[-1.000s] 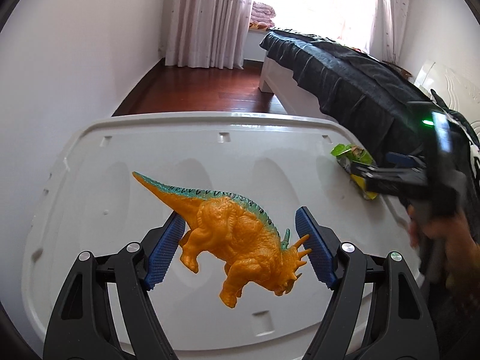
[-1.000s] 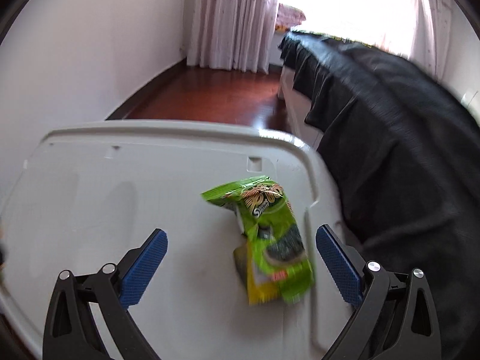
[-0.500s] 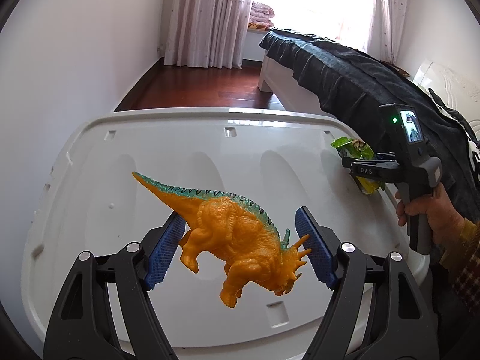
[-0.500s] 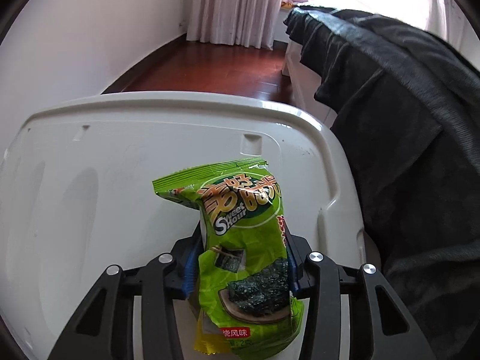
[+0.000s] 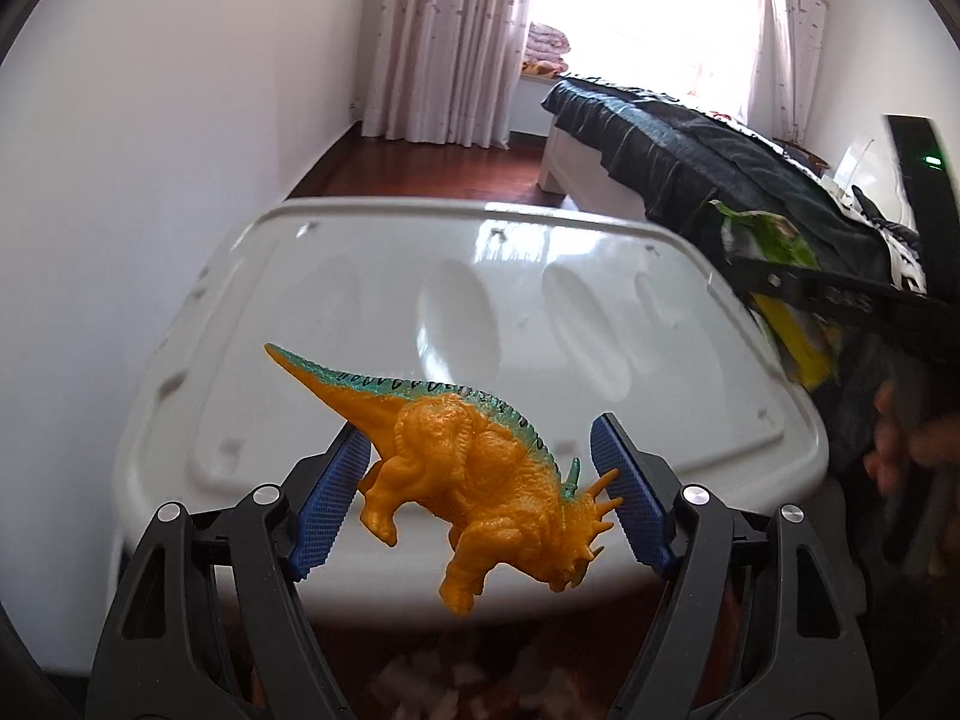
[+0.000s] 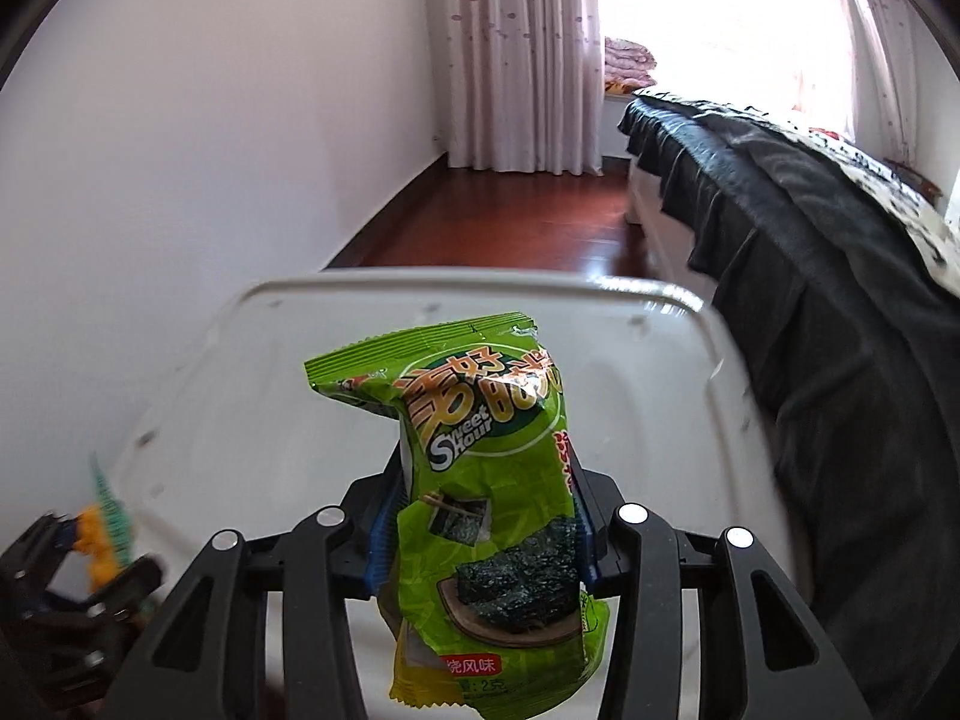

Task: Collect trash
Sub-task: 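Drop the dinosaur and snack bag into the bin, opening both tools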

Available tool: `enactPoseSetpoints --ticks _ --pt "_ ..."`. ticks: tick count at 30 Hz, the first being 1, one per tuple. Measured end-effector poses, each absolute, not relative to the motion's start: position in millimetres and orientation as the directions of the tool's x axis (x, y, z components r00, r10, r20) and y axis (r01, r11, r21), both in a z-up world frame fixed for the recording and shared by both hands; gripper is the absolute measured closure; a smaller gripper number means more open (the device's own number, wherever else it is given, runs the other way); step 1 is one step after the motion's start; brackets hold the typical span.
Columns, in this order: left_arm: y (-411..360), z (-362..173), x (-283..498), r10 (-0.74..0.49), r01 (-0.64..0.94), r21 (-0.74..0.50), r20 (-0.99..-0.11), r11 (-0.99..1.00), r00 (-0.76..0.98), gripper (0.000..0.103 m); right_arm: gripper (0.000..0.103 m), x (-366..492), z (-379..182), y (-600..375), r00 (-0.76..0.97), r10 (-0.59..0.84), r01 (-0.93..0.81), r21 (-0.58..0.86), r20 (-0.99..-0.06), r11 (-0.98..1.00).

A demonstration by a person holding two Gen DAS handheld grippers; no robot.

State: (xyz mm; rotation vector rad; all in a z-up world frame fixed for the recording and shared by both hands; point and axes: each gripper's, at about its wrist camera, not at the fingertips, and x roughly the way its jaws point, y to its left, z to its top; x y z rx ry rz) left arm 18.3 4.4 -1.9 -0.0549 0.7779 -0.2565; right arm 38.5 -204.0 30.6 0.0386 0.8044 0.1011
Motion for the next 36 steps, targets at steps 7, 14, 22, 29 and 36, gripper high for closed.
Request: enactPoseSetpoints --ticks 7,14,22,29,36 --pt "33 -18 -39 -0.194 0.17 -0.107 -0.718 0.98 0.669 0.029 0.057 -70 -13 -143 0.597 0.154 -0.075 0.137 -0.787 0.988" --pt "35 -33 -60 -0.176 0.174 -0.081 -0.739 0.981 0.65 0.029 0.054 -129 -58 -123 0.517 0.132 -0.042 0.129 -0.846 0.991" --pt "37 -38 -67 -0.182 0.171 -0.094 -0.753 0.981 0.632 0.018 0.005 -128 -66 -128 0.502 0.097 0.025 0.126 -0.86 0.992" --pt "34 -33 -69 -0.156 0.164 -0.062 -0.732 0.985 0.663 0.015 0.005 -124 -63 -135 0.525 0.079 0.048 0.122 -0.847 0.991" --pt "39 -12 -57 -0.148 0.144 -0.064 -0.691 0.987 0.708 0.015 0.005 -111 -32 -152 0.616 -0.001 0.09 0.069 -0.787 0.994"
